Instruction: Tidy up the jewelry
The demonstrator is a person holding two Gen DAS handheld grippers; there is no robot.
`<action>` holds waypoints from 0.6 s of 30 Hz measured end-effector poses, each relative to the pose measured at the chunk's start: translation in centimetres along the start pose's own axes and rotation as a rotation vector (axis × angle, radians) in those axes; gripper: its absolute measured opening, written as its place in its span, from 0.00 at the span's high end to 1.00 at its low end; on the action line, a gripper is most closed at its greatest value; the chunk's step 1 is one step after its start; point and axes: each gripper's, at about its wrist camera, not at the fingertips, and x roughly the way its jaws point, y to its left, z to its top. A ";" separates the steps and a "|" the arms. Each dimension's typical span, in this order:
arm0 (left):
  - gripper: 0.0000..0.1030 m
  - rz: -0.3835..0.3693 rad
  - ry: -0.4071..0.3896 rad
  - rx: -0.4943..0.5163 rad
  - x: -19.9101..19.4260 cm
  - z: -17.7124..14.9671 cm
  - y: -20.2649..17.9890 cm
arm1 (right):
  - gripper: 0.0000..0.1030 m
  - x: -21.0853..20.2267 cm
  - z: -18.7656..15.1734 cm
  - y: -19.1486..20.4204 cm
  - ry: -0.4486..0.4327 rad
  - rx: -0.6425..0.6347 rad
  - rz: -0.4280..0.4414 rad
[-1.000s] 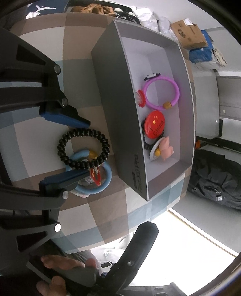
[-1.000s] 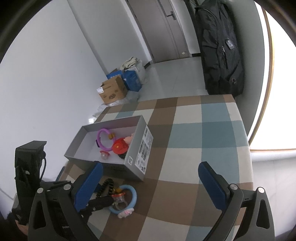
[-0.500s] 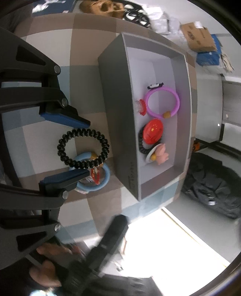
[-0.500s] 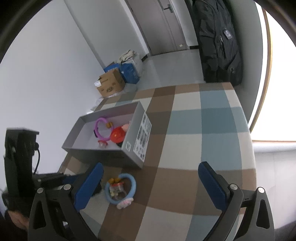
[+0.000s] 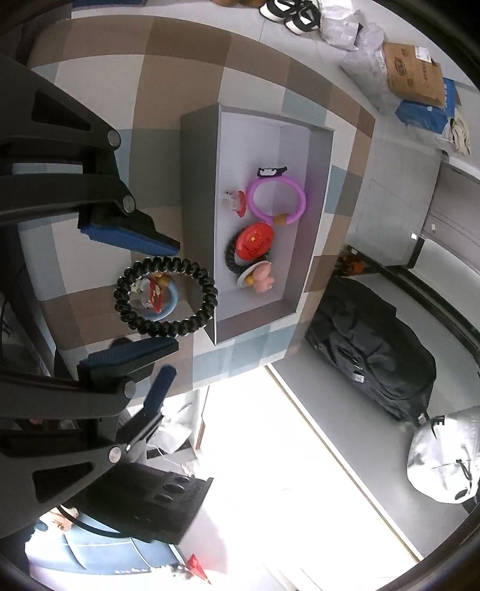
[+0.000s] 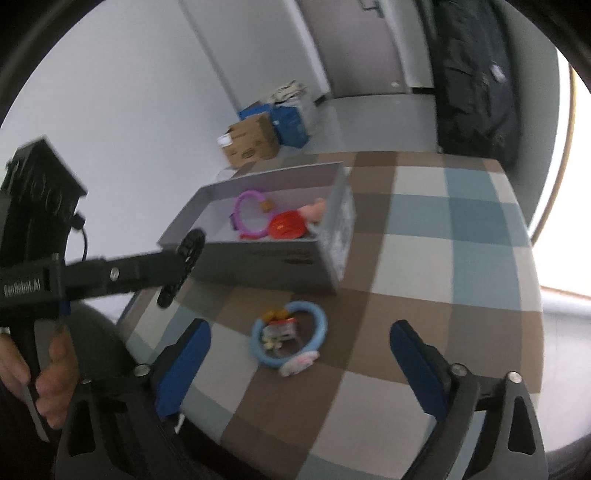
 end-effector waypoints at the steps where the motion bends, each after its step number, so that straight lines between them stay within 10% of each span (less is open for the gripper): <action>1: 0.62 0.002 -0.001 0.000 -0.1 0.1 0.0 | 0.16 0.2 -0.1 0.3 0.006 -0.009 0.001; 18: 0.62 0.086 0.016 -0.003 -1.0 -1.2 1.6 | 0.57 3.1 0.3 1.6 0.033 -0.054 -0.024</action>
